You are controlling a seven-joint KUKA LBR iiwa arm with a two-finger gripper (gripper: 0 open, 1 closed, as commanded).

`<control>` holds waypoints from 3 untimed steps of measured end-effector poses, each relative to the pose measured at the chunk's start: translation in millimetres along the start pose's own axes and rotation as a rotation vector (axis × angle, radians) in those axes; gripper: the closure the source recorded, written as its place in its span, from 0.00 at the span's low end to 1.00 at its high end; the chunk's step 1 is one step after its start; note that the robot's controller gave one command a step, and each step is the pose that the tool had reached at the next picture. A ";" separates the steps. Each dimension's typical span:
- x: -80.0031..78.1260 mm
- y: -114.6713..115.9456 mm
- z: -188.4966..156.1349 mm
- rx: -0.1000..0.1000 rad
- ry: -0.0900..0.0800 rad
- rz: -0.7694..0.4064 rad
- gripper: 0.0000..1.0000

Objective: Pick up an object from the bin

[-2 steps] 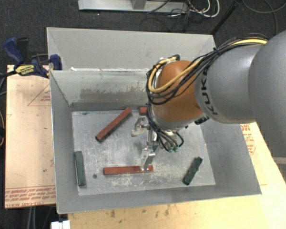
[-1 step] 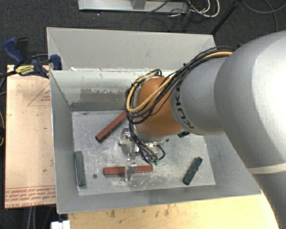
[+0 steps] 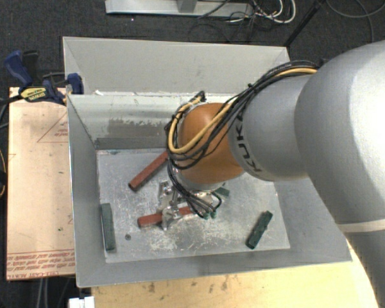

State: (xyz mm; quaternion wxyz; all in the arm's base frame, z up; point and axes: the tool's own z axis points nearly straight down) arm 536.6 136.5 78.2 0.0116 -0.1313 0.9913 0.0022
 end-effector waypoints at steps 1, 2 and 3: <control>0.0 0.0 0.0 0.000 0.000 0.000 1.00; 0.6 0.0 -2.4 0.000 0.003 0.000 1.00; 5.0 0.2 -16.8 0.000 0.024 -0.001 1.00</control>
Offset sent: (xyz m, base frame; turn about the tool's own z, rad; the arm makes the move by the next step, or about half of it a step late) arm 0.0001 -0.0001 0.0660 0.0000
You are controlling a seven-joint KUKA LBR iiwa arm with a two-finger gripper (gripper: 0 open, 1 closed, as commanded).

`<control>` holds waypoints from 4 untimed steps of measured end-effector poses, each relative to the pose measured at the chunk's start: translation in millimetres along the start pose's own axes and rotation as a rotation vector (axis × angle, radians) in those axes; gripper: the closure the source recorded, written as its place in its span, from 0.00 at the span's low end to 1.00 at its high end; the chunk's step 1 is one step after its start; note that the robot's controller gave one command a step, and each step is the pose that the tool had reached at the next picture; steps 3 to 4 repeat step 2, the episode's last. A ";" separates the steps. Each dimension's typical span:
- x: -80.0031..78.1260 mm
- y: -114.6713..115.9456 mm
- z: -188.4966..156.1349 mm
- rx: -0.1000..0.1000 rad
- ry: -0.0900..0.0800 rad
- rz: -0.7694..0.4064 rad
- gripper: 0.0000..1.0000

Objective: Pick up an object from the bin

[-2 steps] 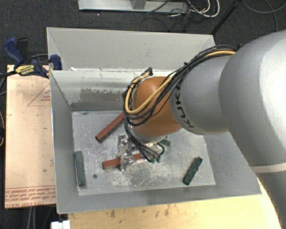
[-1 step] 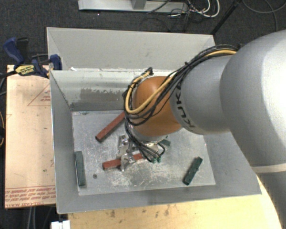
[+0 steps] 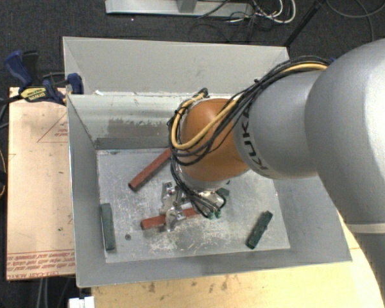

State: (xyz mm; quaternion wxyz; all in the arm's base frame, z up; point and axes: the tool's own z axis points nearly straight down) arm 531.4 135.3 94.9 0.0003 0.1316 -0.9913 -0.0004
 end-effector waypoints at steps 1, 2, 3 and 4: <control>0.0 0.1 -22.4 0.000 0.002 0.000 1.00; -0.9 0.2 -41.3 0.000 -0.002 0.000 1.00; -0.9 0.2 -41.3 0.000 -0.002 0.000 1.00; -0.9 0.2 -41.3 0.000 -0.002 0.000 1.00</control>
Offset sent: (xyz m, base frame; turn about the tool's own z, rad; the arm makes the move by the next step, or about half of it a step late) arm -0.0001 0.0000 0.0380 0.0000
